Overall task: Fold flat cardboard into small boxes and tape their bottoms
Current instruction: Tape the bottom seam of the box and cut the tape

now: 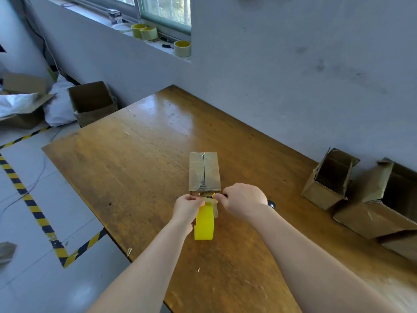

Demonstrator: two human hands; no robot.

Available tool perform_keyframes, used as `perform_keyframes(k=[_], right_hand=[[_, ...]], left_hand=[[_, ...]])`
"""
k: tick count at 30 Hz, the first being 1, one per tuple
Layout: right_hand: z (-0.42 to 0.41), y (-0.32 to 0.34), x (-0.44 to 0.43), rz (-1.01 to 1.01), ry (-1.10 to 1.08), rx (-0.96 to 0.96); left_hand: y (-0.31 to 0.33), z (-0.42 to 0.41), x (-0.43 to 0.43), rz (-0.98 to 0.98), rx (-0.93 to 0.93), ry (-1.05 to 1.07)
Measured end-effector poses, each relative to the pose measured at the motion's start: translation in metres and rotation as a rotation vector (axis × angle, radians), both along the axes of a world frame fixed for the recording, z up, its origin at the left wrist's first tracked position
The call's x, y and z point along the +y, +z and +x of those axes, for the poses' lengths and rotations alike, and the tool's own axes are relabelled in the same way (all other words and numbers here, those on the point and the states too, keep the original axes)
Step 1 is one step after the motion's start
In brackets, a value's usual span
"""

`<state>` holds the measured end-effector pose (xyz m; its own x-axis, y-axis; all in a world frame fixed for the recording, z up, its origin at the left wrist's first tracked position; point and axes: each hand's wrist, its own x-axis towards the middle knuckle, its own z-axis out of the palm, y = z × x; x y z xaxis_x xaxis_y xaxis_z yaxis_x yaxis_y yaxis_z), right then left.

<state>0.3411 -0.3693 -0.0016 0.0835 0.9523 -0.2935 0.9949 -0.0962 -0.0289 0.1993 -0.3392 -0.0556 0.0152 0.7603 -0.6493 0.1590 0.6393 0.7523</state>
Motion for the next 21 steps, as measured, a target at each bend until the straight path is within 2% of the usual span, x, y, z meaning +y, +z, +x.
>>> perform_keyframes(k=[4,8,10,13,19,21], right_hand=[[-0.008,0.003,0.008,-0.019,-0.039,-0.022],[-0.009,0.001,0.006,-0.099,0.009,-0.198],[-0.004,-0.014,-0.005,-0.131,-0.014,-0.159],[0.004,-0.038,-0.026,-0.061,-0.116,-0.039],[0.018,-0.064,-0.053,-0.128,-0.186,-0.017],[0.014,-0.060,-0.048,-0.026,-0.202,-0.007]], left_hand=[[0.002,-0.001,0.003,-0.007,0.050,-0.036],[0.002,-0.004,0.003,0.030,0.068,-0.119],[0.002,-0.007,0.003,0.091,0.123,-0.172],[0.002,-0.011,0.005,0.127,0.171,-0.204],[0.004,-0.014,0.008,0.108,0.218,-0.261],[0.006,-0.016,0.008,0.099,0.210,-0.269]])
